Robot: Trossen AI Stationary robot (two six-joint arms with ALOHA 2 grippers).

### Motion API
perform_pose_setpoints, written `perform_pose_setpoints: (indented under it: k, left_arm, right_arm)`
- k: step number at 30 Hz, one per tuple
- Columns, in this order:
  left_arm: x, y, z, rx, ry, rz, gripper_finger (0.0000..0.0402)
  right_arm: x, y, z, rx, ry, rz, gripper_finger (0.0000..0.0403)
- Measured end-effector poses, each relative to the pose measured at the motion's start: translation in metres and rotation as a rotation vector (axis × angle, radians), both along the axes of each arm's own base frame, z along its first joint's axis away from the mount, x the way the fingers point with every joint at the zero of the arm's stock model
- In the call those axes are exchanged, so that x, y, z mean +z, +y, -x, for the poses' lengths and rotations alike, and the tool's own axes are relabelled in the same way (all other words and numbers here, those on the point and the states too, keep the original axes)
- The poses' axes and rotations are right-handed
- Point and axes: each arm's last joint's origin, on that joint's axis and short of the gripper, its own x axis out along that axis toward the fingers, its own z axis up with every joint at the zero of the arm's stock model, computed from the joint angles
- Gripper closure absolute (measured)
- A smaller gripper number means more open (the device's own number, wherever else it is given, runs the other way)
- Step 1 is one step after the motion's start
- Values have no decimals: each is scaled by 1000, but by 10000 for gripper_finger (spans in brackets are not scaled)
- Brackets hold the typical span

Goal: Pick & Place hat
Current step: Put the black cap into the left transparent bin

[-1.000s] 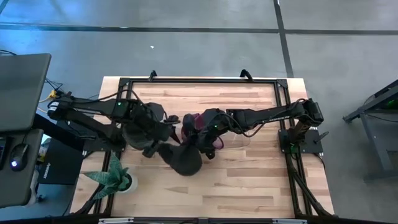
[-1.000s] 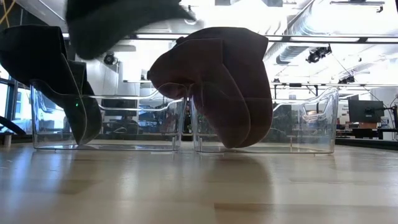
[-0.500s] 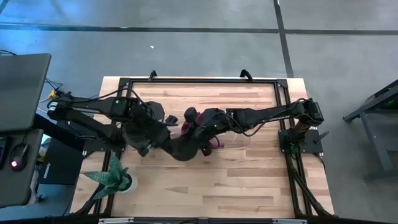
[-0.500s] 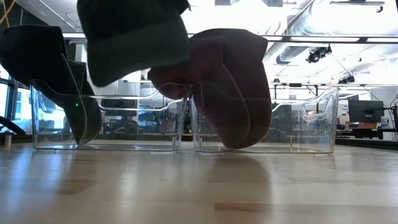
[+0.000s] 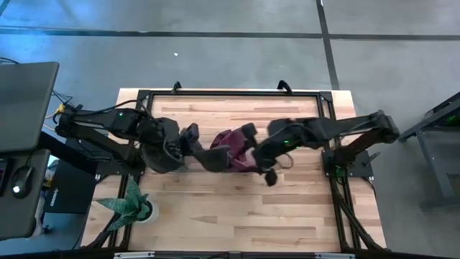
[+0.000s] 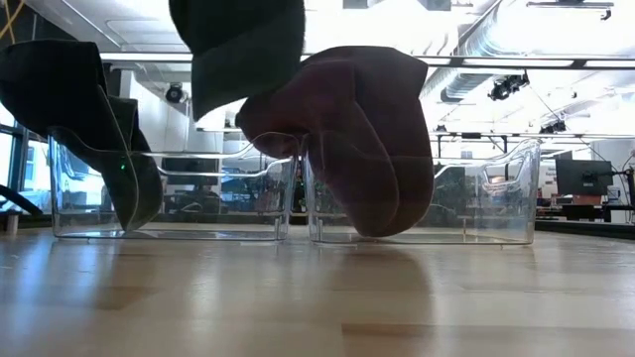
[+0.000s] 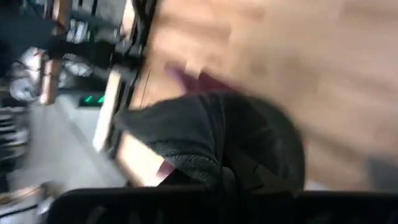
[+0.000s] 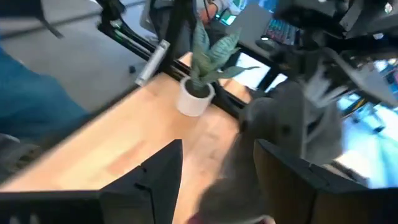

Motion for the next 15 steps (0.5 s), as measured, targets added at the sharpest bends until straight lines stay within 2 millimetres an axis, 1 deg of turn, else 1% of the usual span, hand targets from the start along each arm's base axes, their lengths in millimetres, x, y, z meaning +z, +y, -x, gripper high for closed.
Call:
perform_pose_setpoints:
  k: [3,7,10,12,15]
  left_arm:
    - [2,3,-2,58,-3,-171,398]
    - [-10,10,6,81,155,-436,398]
    - [-17,13,12,51,281,-573,399]
    - [-18,14,14,35,309,-631,399]
    - [-18,14,15,16,307,-590,400]
  right_arm:
    - [9,8,16,1,23,-68,207]
    - [8,21,20,-2,50,-112,212]
    - [-1,31,9,-2,71,-132,216]
    - [-12,37,-2,-18,93,-134,219]
    - [-28,46,-19,-50,101,-113,223]
